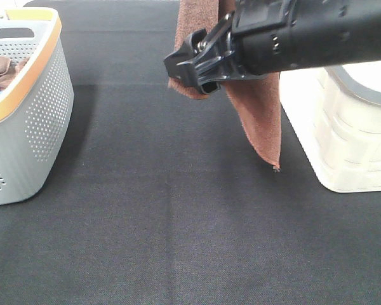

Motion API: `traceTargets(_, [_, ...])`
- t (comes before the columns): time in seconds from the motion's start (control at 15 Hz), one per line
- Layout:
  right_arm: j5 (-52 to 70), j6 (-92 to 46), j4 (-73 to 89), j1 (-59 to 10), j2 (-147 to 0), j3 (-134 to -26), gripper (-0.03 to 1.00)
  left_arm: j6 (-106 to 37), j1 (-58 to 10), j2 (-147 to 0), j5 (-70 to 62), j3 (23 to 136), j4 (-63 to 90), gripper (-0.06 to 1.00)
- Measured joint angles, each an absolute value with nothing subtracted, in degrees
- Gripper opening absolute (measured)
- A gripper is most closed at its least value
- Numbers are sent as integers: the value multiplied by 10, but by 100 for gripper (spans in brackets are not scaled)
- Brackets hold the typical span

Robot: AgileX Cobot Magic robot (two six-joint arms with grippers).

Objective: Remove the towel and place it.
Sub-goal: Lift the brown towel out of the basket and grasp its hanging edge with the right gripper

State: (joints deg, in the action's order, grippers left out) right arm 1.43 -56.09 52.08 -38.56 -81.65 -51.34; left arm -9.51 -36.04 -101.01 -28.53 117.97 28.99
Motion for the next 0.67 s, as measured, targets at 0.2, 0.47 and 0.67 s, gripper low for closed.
traceTargets(0.2, [-19,-539,521,-386,-838,-513,72,-95,-360,-1010,-285,1180,290,0])
traceTargets(0.47, [6,-531,523,-386,-850,-513,72,-95,-360,-1012,-285,1180,273,0])
traceTargets(0.67, [68,-531,537,-386,-836,-515,72,-95,-360,-1022,-286,1180,247,0])
